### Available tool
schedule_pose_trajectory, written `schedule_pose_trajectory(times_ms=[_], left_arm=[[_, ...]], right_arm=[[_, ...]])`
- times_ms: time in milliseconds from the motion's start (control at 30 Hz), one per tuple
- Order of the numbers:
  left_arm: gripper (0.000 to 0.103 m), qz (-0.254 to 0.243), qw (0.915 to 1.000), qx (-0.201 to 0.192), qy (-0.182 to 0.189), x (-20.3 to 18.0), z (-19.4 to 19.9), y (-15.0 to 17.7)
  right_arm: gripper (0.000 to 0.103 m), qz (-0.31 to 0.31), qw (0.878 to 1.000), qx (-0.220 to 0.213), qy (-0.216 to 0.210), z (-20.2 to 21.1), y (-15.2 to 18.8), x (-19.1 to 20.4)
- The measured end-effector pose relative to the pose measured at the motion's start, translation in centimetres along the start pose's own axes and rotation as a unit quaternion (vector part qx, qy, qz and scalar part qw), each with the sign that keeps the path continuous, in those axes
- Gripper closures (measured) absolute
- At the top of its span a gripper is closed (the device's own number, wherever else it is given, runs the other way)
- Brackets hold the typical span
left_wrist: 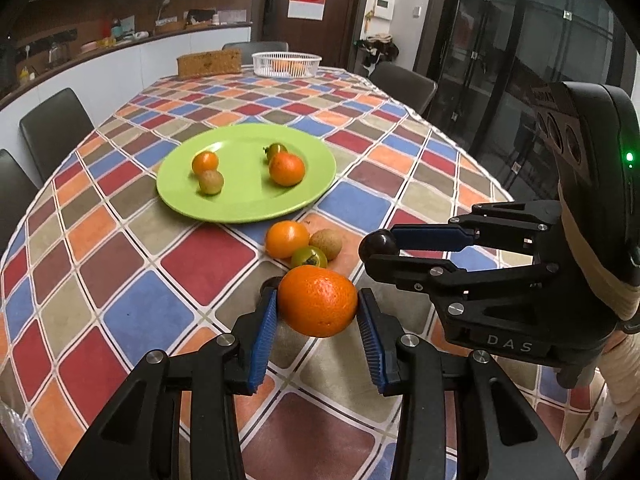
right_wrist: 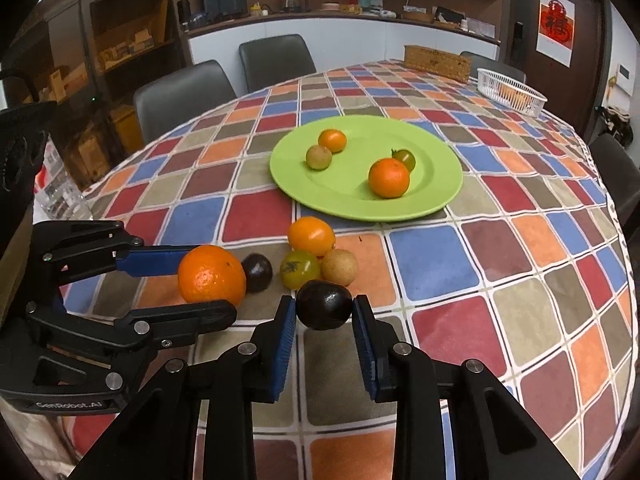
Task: Organize fruits
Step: 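Grasp the dark plum with the right tool while the left tool grasps the large orange, then carry the plum and orange over the green plate with both tools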
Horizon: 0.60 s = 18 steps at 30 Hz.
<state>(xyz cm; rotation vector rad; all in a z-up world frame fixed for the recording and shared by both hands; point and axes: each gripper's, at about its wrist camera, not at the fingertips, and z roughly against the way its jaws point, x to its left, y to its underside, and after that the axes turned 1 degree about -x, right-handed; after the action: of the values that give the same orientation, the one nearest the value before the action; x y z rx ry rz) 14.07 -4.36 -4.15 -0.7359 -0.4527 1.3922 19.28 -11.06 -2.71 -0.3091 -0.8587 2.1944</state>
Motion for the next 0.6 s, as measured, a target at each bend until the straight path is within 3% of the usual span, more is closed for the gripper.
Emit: schedule_pose_trajectory(times_ms=[600], left_arm=[[0.064,-0.016,0.9971,-0.074,-0.007,0.6,4.2,-3.5]], right_arm=[[0.073,-0.047,0.996,-0.073,0.018,4.3,-3.3,0.3]])
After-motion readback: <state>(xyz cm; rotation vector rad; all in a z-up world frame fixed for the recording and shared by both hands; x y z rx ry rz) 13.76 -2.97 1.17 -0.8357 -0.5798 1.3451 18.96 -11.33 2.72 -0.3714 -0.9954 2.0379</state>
